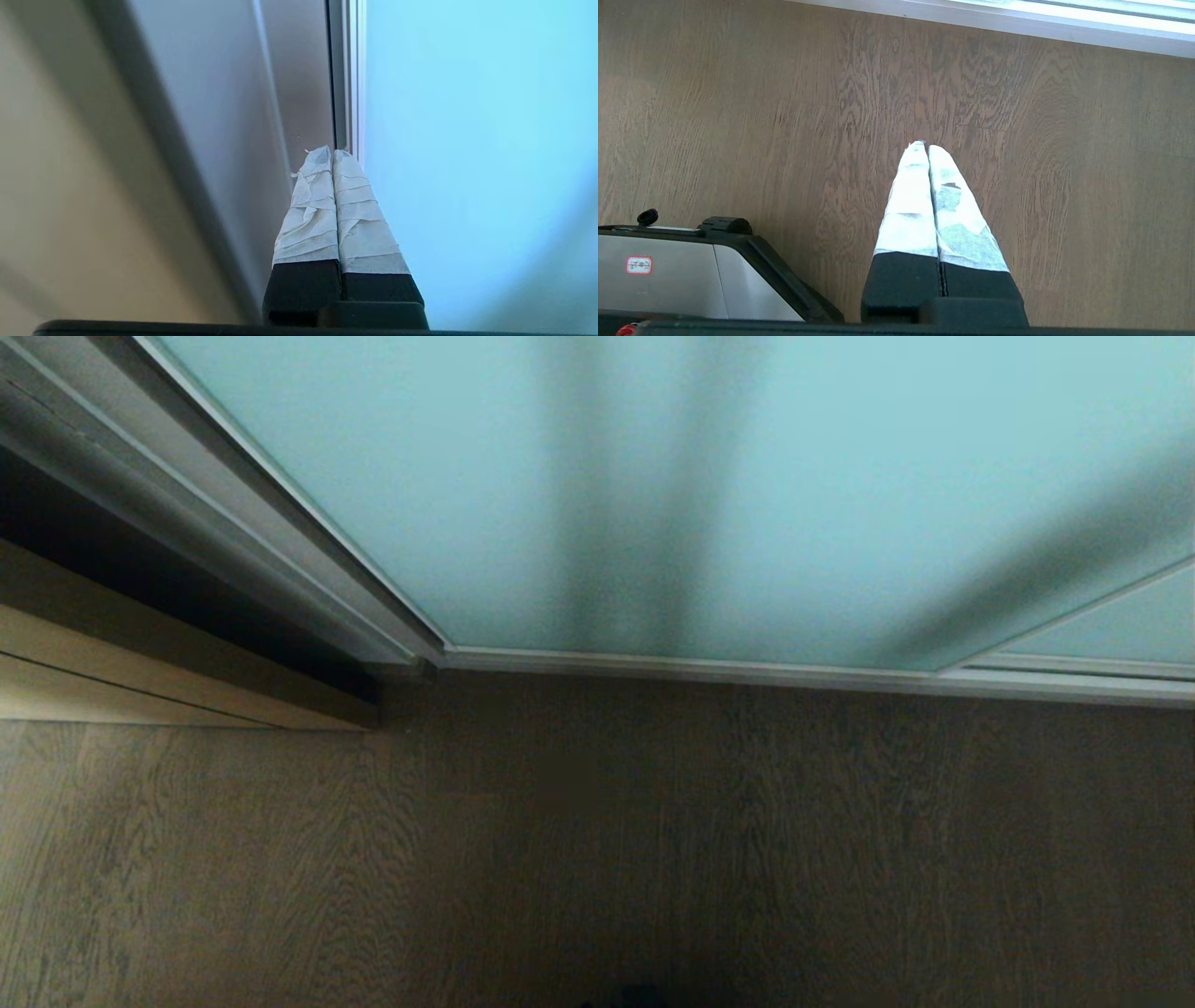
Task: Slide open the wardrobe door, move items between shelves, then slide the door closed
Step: Close the door, then open the door
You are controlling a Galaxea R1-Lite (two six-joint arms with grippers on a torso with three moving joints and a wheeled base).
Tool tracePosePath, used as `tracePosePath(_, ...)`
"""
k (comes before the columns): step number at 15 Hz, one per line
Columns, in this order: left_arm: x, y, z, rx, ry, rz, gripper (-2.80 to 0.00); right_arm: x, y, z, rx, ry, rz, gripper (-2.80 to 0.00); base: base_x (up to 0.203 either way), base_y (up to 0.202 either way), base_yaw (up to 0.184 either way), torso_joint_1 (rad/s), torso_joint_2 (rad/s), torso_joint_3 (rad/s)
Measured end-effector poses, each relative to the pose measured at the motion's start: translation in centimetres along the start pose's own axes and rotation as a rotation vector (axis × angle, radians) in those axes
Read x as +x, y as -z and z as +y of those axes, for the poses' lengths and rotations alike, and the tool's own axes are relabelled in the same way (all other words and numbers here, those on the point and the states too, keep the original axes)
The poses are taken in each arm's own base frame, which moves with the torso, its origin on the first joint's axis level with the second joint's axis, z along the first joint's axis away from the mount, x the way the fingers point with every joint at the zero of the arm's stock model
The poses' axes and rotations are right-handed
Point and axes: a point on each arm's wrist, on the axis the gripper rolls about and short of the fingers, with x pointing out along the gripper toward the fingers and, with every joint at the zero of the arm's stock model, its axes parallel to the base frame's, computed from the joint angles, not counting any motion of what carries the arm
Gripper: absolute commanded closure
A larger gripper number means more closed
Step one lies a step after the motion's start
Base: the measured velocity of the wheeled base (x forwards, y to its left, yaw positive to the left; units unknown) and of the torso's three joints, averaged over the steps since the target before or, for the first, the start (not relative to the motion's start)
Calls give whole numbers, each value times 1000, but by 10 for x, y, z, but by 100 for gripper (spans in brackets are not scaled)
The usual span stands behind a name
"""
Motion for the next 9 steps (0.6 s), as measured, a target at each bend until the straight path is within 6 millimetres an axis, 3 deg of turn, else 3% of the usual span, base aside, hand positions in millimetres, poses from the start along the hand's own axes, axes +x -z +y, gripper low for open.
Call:
tracePosePath(4, 40, 3, 0, -1, -13, -69, 0, 0, 0, 0, 0, 0, 0, 0, 0, 0, 0, 0, 0, 0)
tracePosePath(9, 68, 19, -2, 3, -29, -123, 0, 0, 0, 0, 0, 0, 0, 0, 0, 0, 0, 0, 0, 0)
